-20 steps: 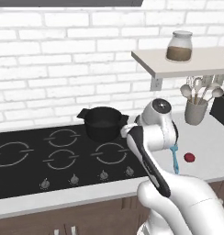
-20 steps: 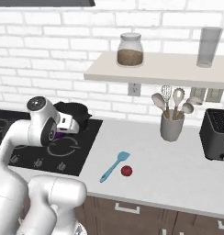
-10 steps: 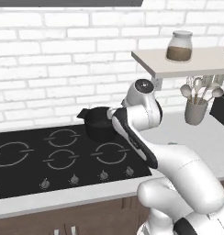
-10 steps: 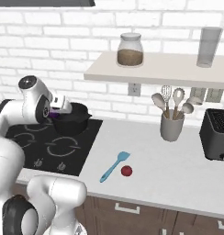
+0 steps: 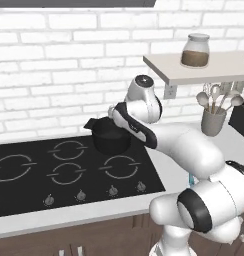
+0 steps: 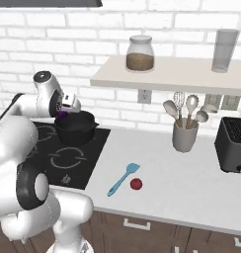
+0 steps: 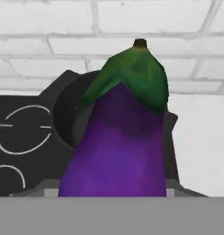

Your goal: Put the tomato and eggplant in the pot. Retrieve the spatula and lightly stir the vegetables in the pot.

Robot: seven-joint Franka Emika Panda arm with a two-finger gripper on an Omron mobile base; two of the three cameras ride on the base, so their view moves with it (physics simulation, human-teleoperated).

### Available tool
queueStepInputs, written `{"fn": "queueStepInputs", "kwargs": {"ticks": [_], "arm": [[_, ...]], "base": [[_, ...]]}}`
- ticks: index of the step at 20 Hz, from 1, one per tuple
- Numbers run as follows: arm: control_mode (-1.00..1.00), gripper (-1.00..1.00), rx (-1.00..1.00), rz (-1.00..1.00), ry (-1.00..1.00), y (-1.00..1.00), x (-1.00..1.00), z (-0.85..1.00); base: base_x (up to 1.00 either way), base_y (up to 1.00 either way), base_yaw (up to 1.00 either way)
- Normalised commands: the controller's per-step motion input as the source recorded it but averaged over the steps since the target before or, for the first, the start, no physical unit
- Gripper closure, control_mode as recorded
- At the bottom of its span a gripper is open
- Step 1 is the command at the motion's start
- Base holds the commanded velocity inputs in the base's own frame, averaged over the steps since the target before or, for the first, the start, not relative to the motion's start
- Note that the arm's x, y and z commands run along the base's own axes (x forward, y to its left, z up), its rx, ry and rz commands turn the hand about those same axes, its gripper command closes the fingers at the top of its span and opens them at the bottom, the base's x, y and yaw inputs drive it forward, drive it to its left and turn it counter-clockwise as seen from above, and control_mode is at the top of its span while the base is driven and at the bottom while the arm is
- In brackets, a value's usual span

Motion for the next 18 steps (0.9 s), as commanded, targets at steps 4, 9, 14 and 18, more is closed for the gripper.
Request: {"fn": "queueStepInputs", "kwargs": {"ticks": [4, 9, 14, 18], "arm": [[-1.00, 1.00, 0.12, 0.00, 0.11, 0.10, 0.54, -0.42], [-1.00, 1.00, 0.00, 0.00, 0.09, 0.30, 0.36, -0.31], [-1.00, 1.00, 0.00, 0.00, 0.00, 0.04, 0.16, -0.33], [-1.00, 1.00, 0.00, 0.00, 0.00, 0.00, 0.13, -0.29]], "base": [[0.00, 0.00, 0.00], [0.00, 0.00, 0.00], [0.00, 0.00, 0.00], [0.00, 0.00, 0.00]]}}
